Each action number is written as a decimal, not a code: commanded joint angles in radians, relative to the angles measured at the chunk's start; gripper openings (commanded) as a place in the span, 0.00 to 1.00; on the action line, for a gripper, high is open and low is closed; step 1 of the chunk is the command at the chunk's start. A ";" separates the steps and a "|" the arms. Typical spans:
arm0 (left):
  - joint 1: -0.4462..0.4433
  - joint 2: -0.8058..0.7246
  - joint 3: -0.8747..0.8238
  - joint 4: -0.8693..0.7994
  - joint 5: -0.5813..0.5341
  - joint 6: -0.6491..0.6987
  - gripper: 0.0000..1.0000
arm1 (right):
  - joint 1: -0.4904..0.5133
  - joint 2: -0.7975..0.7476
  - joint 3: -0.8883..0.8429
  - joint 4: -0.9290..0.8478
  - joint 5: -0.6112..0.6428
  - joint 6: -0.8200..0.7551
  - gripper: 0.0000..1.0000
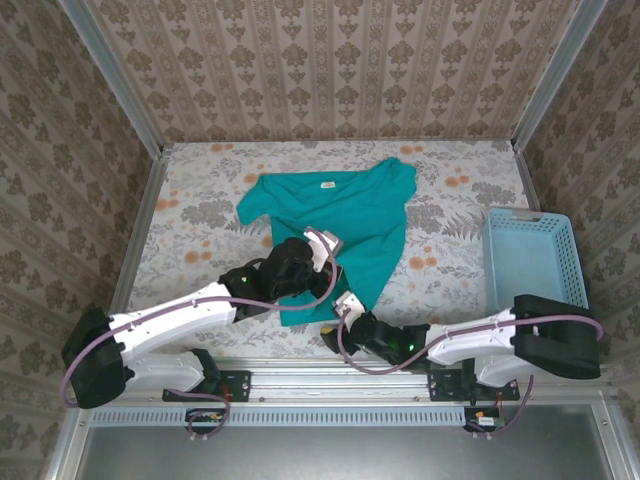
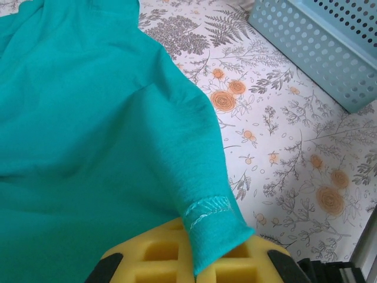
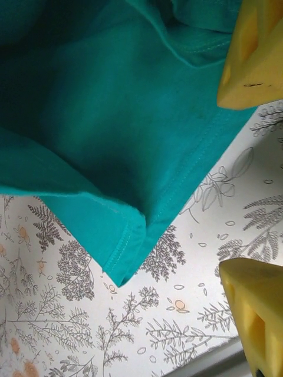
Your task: Fold the inside-out t-shirt
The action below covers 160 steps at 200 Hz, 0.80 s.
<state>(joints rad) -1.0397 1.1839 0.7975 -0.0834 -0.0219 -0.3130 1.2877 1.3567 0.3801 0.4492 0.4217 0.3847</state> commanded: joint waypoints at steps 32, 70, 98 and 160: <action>0.008 -0.040 0.051 -0.039 0.037 0.018 0.00 | -0.013 0.177 0.059 0.169 0.064 -0.118 0.69; 0.010 -0.063 0.053 -0.056 0.034 0.022 0.00 | -0.096 0.226 0.116 0.115 0.056 -0.123 0.69; 0.010 -0.068 0.056 -0.066 0.042 0.023 0.00 | -0.137 0.260 0.171 0.069 0.059 -0.144 0.69; 0.010 -0.108 0.073 -0.082 0.067 0.022 0.00 | -0.255 0.257 0.170 0.102 0.074 -0.107 0.68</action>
<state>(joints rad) -1.0267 1.1103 0.8215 -0.1463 0.0055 -0.3126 1.0458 1.6104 0.5377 0.5426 0.4683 0.2684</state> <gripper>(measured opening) 0.058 0.680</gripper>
